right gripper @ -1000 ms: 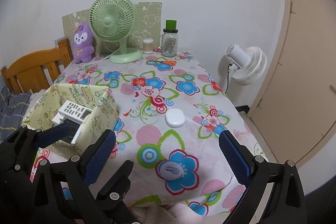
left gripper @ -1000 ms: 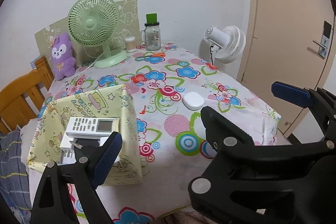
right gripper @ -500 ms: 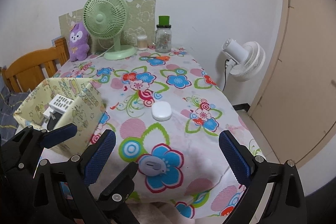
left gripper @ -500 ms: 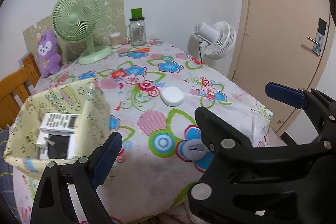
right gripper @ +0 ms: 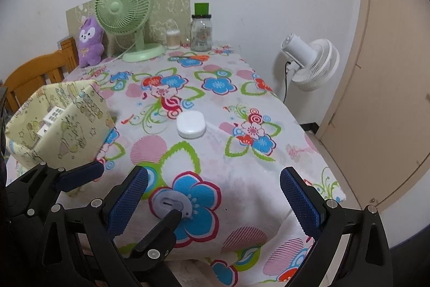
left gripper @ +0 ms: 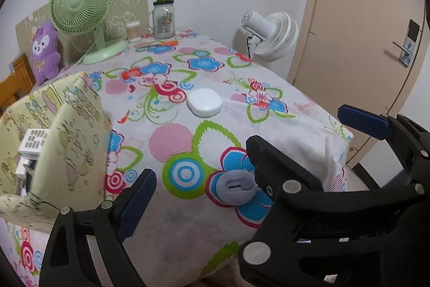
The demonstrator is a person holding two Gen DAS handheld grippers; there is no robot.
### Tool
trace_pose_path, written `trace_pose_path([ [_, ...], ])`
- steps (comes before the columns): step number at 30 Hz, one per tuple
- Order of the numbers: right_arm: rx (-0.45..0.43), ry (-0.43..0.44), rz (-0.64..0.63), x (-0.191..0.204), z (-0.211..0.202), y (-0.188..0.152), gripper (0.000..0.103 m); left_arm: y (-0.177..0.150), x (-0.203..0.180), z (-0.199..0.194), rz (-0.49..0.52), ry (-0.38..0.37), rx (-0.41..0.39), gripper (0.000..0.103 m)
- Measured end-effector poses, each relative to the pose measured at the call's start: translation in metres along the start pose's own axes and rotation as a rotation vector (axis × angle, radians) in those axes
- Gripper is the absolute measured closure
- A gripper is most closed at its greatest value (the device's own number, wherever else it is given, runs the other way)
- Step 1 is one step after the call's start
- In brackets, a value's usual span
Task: Organize rigid objects
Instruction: 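Withdraw both grippers from the box toward the lavender object and white puck, then grasp the lavender round object with the left gripper while the right gripper grasps the white puck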
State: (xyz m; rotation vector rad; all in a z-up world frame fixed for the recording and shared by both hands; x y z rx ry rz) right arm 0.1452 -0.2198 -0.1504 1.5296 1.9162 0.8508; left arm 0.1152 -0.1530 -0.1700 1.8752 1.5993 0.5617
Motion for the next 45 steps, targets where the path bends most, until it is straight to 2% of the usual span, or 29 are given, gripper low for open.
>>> trace_pose_path([
  [4,0.018,-0.001,0.002,-0.003,0.008,-0.007,0.003,-0.007,-0.002,0.01,-0.005,-0.001,0.016,0.012],
  [14,0.067,-0.004,0.043,-0.013,0.029,-0.026,0.003,-0.015,-0.01,0.028,0.024,0.018,0.028,0.03],
  [18,0.082,-0.025,0.048,-0.018,0.035,-0.031,0.003,-0.019,-0.016,0.035,0.048,0.016,0.067,0.039],
  [22,0.094,-0.045,0.055,-0.025,0.039,-0.034,0.003,-0.019,-0.021,0.039,0.068,0.02,0.067,0.043],
  [26,0.097,-0.052,0.075,-0.031,0.041,-0.036,0.003,-0.018,-0.025,0.039,0.073,0.008,0.069,0.054],
  [35,0.109,-0.051,0.096,-0.034,0.047,-0.033,0.003,-0.013,-0.018,0.039,0.064,0.027,0.077,0.055],
  [45,0.105,-0.023,0.097,-0.025,0.065,-0.013,0.003,0.006,0.004,0.049,0.034,0.065,0.057,0.055],
])
Point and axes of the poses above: each gripper's, at about its wrist camera, not at the fingertips, and z roughly the way its jaws point, x to its left, y to its top, the point moved 8 cm from there along z, roughly the way its jaws point
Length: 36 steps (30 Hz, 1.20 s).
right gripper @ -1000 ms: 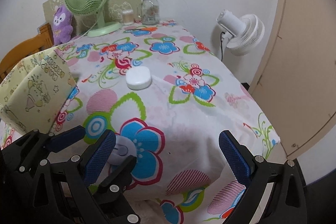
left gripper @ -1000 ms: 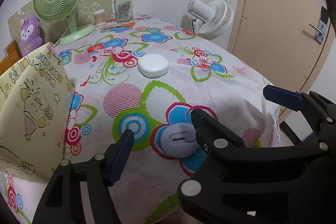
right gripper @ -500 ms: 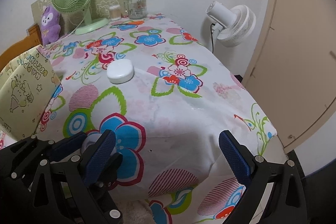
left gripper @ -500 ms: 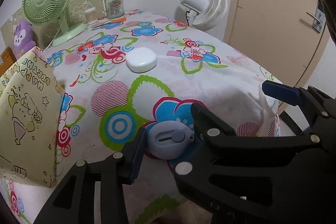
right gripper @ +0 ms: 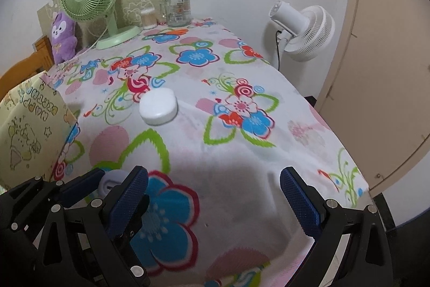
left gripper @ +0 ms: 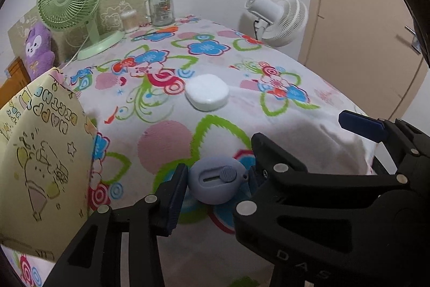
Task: Organize rigid objects
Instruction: 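Grasp the lavender round object with the left gripper while the right gripper grasps the white puck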
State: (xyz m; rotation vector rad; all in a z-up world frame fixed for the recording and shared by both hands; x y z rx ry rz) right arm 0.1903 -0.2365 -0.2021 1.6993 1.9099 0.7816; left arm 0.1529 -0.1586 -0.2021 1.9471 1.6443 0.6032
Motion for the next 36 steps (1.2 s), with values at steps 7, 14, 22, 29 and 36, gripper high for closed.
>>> trace_pose_path([
  [7,-0.006,0.017,-0.02,0.012,0.015,0.015,0.003,0.011,0.017,0.01,-0.018,0.046,0.003,0.055],
  [14,-0.012,0.03,-0.041,0.022,0.029,0.03,0.003,0.019,0.033,0.018,-0.053,0.061,0.003,0.055],
  [22,-0.013,0.046,-0.058,0.032,0.044,0.04,0.003,0.026,0.048,0.029,-0.08,0.097,0.018,0.055],
  [29,0.004,0.069,-0.03,0.037,0.057,0.051,0.006,0.035,0.064,0.037,-0.128,0.133,0.018,0.055],
  [36,0.02,0.094,-0.076,0.049,0.072,0.062,0.019,0.041,0.072,0.043,-0.154,0.136,0.016,0.055],
])
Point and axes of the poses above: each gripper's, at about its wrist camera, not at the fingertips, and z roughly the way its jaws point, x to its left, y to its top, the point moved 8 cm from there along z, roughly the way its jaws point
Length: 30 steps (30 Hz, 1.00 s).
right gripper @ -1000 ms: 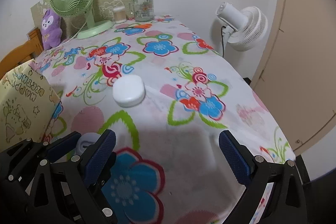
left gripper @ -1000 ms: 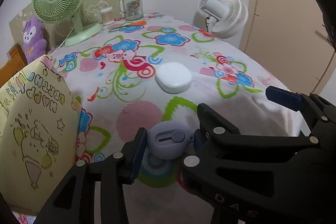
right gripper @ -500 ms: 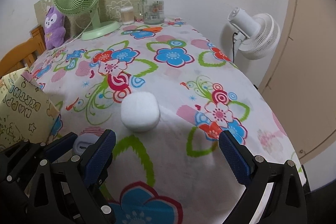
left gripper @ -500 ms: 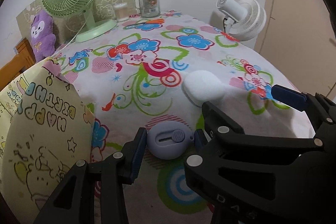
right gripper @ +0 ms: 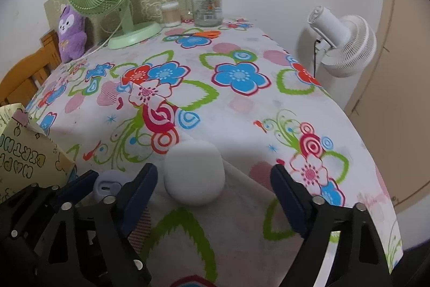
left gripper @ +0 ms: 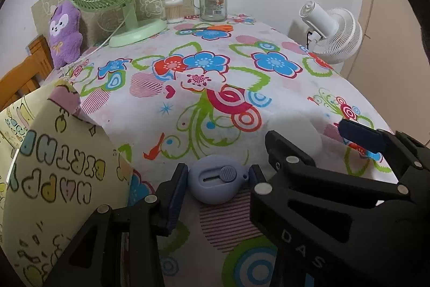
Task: Organize rigid objects
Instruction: 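Grasp the lavender round object with the left gripper while the right gripper grasps the white puck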
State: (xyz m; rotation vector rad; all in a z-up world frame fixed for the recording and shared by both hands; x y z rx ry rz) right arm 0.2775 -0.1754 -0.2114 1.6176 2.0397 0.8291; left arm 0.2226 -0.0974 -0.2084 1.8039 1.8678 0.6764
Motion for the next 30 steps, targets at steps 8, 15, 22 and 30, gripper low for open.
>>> trace_pose_path([
  [8,0.035,0.074,-0.006,0.009,0.01,0.001,0.052,0.001,0.002,0.001,-0.003,-0.001,0.001,0.055],
  [15,0.031,0.044,-0.019,0.009,0.004,-0.002,0.052,-0.002,-0.001,-0.003,0.014,-0.001,-0.003,0.055],
  [22,0.033,0.017,-0.016,0.006,-0.005,-0.008,0.052,-0.008,-0.004,-0.009,0.024,-0.014,0.005,0.055],
  [30,0.04,-0.016,-0.008,0.003,-0.016,-0.019,0.052,-0.016,-0.007,-0.015,0.038,-0.036,0.012,0.055],
])
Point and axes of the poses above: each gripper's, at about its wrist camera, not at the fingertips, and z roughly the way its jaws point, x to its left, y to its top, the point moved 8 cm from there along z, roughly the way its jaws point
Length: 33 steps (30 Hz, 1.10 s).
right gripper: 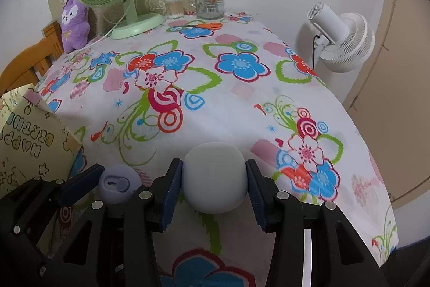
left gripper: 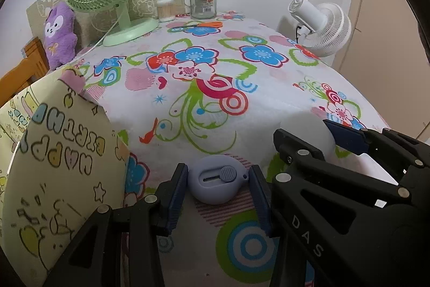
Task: Organize rigid objects
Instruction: 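Grasp the lavender round object with the left gripper while the right gripper grasps the white puck, then carry the lavender object with the left gripper while the right gripper carries the white puck toward the box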
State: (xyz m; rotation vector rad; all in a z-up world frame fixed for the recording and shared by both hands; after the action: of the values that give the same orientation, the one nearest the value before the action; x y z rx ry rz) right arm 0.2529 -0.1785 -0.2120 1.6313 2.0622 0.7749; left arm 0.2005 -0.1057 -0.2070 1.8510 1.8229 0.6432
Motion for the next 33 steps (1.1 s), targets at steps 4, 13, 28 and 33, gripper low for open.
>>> trace_pose_path([
  [4,-0.002,-0.011,0.002,0.0,-0.007,-0.005,0.052,-0.005,-0.001,-0.005,0.007,0.001,0.002,0.055],
  [13,-0.002,-0.026,0.023,-0.002,-0.021,-0.017,0.052,-0.013,-0.009,-0.016,0.028,-0.009,-0.003,0.055],
  [28,-0.044,-0.041,0.034,0.0,-0.051,-0.024,0.052,-0.017,-0.011,-0.044,0.048,-0.005,-0.047,0.055],
  [33,-0.06,-0.042,0.037,0.002,-0.062,-0.024,0.052,-0.018,-0.01,-0.053,0.047,-0.009,-0.06,0.055],
])
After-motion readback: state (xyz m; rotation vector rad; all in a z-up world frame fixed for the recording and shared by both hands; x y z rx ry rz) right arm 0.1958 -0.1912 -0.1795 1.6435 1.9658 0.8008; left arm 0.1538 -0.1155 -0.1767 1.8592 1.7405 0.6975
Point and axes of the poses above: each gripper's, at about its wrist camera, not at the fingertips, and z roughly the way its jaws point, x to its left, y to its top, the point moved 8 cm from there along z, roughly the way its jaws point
